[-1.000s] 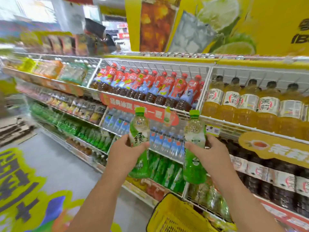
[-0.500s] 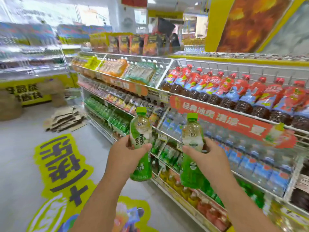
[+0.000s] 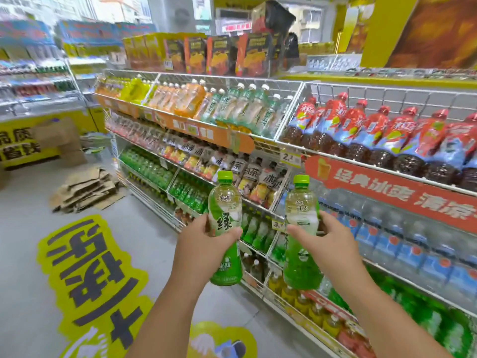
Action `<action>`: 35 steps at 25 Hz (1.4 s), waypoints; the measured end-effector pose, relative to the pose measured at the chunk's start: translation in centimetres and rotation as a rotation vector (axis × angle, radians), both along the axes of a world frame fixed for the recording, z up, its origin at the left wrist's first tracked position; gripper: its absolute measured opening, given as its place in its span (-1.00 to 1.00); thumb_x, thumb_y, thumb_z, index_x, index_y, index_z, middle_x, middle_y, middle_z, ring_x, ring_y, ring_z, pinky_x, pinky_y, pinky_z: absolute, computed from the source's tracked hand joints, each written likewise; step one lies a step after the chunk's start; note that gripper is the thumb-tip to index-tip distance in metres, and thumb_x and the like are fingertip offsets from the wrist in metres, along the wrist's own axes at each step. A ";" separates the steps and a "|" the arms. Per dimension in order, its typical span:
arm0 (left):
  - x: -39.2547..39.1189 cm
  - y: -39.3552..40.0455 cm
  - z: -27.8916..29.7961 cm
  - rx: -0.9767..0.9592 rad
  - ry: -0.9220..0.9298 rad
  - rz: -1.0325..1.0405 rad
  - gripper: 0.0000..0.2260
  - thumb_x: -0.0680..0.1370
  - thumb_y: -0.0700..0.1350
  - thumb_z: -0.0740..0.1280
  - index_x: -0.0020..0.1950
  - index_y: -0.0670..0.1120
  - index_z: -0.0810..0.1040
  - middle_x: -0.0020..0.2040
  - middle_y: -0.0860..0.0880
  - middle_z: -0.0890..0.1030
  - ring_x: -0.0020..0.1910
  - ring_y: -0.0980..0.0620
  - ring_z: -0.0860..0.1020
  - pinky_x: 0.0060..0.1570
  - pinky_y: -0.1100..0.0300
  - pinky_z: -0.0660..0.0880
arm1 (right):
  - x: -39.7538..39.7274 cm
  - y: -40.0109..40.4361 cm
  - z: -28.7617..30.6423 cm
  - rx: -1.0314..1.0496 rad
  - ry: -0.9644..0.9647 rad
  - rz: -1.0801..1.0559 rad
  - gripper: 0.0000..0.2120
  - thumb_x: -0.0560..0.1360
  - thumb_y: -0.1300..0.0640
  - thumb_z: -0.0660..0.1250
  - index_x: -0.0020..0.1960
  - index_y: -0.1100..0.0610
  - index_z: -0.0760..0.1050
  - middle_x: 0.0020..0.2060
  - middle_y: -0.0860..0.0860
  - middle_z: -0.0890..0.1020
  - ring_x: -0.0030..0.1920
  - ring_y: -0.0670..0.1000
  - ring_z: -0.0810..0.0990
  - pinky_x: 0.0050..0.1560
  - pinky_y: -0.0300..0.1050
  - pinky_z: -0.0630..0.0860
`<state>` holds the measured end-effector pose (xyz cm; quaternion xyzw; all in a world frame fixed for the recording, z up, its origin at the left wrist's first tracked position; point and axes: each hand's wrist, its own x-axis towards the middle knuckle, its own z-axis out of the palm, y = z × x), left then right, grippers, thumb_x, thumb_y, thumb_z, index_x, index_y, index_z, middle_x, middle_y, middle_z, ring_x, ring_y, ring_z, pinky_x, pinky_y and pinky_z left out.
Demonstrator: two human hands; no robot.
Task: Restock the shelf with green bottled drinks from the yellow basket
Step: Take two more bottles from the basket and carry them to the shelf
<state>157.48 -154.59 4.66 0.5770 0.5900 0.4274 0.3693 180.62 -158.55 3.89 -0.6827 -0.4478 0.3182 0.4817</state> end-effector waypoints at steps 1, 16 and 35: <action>-0.1 2.1 -0.5 0.000 0.003 -0.006 -0.80 0.39 0.09 0.57 -0.05 0.11 0.65 -0.13 0.14 0.68 -0.11 0.11 0.64 -0.14 0.12 0.57 | -0.4 2.3 -0.6 -0.002 -0.008 -0.001 -0.32 0.38 -0.25 0.55 0.42 -0.08 0.48 0.14 -0.13 0.67 0.00 -0.06 0.69 -0.14 -0.03 0.69; -3.1 31.6 -6.9 -0.145 0.013 -0.189 -0.81 0.39 0.01 0.60 -0.05 0.17 0.67 -0.13 0.27 0.71 -0.04 0.22 0.67 -0.01 0.12 0.58 | -4.2 27.1 -6.3 -0.103 0.021 -0.197 -0.18 0.47 -0.09 0.53 0.60 0.03 0.25 0.31 -0.07 0.54 -0.09 -0.27 0.51 -0.24 -0.44 0.43; -9.3 47.6 -24.3 -0.367 0.057 -0.632 -0.74 0.38 0.07 0.58 0.02 0.17 0.63 -0.10 0.23 0.72 -0.07 0.16 0.69 0.08 -0.03 0.62 | -19.0 35.2 -22.7 -0.365 0.079 -0.759 -0.13 0.21 -0.43 0.51 0.40 -0.04 0.48 0.24 -0.12 0.66 0.25 -0.05 0.62 0.24 0.11 0.60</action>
